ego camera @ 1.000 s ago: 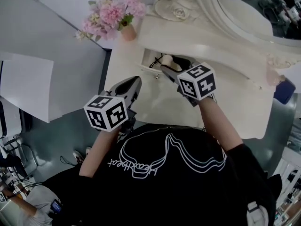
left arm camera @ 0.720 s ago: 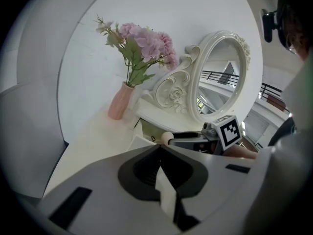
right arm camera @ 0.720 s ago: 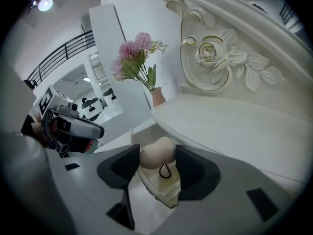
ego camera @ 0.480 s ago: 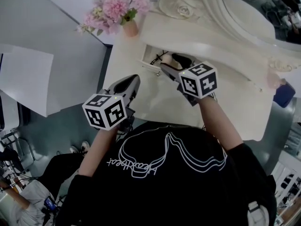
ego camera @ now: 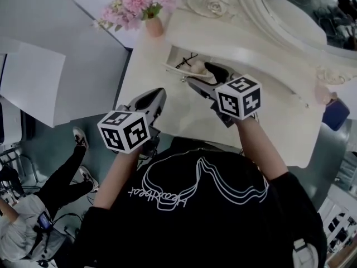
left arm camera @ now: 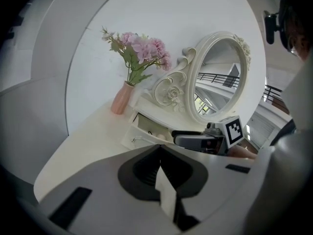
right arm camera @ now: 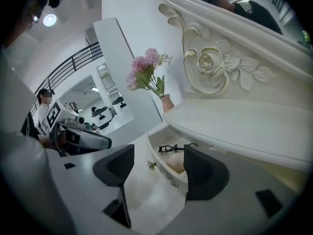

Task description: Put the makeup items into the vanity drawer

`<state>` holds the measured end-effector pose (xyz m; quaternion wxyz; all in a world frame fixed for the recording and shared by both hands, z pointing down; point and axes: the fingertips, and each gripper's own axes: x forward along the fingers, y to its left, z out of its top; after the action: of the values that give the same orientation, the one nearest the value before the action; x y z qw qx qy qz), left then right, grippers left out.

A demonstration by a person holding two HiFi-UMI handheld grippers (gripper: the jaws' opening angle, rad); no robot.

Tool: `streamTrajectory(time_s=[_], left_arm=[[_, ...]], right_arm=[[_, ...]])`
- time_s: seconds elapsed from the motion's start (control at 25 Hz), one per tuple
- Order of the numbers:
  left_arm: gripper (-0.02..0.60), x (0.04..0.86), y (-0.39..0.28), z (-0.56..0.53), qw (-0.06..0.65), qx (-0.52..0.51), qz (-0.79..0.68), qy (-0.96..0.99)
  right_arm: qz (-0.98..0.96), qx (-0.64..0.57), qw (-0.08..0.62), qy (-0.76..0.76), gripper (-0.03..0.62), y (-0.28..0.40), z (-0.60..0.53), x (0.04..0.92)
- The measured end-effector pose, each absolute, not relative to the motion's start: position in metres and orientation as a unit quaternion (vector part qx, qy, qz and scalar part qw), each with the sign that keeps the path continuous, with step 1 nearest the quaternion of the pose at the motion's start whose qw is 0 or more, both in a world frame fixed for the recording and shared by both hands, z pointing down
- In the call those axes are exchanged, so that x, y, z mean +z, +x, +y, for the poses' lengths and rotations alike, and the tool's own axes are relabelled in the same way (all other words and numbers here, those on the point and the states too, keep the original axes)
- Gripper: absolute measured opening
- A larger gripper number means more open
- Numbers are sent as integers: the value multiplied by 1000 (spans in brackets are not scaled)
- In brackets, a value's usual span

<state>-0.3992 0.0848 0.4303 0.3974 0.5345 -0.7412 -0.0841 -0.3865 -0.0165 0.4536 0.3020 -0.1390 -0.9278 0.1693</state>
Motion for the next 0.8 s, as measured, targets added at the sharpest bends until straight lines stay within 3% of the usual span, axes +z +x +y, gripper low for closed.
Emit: streamTrajectory(time_s=[0.36, 0.6, 0.8], left_arm=[[6, 396, -348, 69, 369, -90, -742, 553], [6, 365, -300, 59, 339, -93, -732, 583], [6, 336, -260, 52, 313, -82, -720, 614]], right_arm=[[-940, 225, 204, -155, 218, -316, -21, 386], [-950, 194, 178, -168, 153, -257, -16, 353], [-957, 174, 163, -168, 33, -217, -8, 333]])
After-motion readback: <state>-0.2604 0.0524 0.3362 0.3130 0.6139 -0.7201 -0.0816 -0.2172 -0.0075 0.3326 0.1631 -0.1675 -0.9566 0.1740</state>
